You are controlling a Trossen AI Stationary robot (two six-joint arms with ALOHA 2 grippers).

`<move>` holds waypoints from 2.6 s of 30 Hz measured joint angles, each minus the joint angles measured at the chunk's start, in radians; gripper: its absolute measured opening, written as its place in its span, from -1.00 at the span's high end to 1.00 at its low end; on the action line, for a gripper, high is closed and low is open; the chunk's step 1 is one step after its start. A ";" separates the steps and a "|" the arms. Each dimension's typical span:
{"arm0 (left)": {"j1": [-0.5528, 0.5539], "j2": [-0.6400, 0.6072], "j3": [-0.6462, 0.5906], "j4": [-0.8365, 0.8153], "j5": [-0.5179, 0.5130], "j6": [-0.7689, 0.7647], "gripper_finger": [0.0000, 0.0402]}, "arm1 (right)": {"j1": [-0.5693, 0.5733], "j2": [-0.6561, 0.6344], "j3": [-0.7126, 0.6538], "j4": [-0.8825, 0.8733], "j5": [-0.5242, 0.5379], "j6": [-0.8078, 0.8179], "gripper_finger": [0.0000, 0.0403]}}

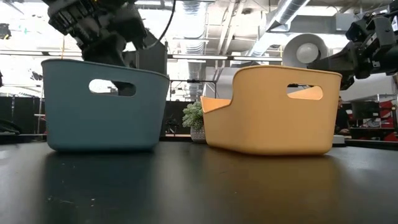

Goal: Sort batteries
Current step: Move the top left blue bin to the middle left of the table

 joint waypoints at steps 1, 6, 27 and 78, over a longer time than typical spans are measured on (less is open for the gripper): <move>-0.006 -0.002 0.000 0.020 0.000 0.005 1.00 | 0.000 0.000 0.000 0.000 0.000 0.000 1.00; -0.035 -0.065 0.010 0.075 -0.120 0.023 0.99 | 0.000 0.000 0.000 0.000 0.000 0.000 1.00; -0.123 -0.441 0.121 -1.015 -0.944 -0.652 0.99 | 0.001 0.000 0.003 -0.039 0.000 0.028 1.00; 0.326 -0.169 0.199 -0.599 -0.645 0.018 1.00 | 0.001 0.000 -0.001 -0.023 0.000 0.025 1.00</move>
